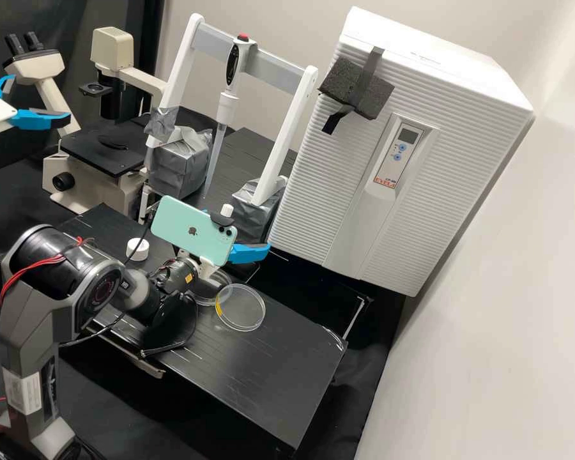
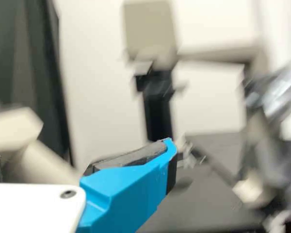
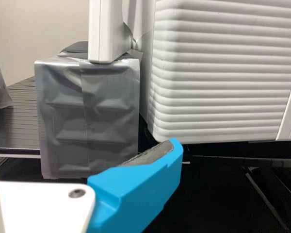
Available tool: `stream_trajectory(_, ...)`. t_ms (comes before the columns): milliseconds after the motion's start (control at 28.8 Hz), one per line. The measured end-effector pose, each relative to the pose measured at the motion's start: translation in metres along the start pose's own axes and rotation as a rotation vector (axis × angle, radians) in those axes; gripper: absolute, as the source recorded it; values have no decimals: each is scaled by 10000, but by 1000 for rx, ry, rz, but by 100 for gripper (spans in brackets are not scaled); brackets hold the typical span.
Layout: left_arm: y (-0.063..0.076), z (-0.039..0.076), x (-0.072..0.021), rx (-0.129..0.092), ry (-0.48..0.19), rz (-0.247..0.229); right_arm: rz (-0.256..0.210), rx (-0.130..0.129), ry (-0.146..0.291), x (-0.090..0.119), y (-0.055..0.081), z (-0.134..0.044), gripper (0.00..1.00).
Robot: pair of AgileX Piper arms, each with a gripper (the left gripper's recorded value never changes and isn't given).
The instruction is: Use the pipette
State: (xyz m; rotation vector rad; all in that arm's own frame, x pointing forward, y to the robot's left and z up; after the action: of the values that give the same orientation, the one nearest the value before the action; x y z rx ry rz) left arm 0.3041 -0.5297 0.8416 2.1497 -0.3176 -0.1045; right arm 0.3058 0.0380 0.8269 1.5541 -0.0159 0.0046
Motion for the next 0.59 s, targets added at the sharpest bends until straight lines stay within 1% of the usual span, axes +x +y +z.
stream_trajectory(35,92,68,16,-7,-28,30,0,0,0,0,0,0,100)
stream_trajectory(70,136,102,22,-13,-42,44,0,0,0,0,0,0,100)
stream_trajectory(104,239,180,36,-21,-77,75,0,0,0,0,0,0,100)
stream_trajectory(139,297,223,45,-28,-97,92,0,0,0,0,0,0,100)
stream_trajectory(243,497,373,70,-40,-166,147,0,0,0,0,0,0,100)
stream_trajectory(278,541,417,77,-44,-182,155,0,0,0,0,0,0,100)
stream_trajectory(417,731,588,100,-39,-239,190,2,0,2,0,1,-1,100)
stream_trajectory(452,753,619,109,-42,-248,193,2,0,1,0,1,-1,100)
stream_trajectory(487,794,682,117,-48,-266,201,1,0,1,-5,9,-9,100)
stream_trajectory(521,824,712,120,-49,-275,208,2,0,3,-18,30,-29,100)
stream_trajectory(591,837,764,127,-51,-287,201,9,7,15,-60,93,-88,100)
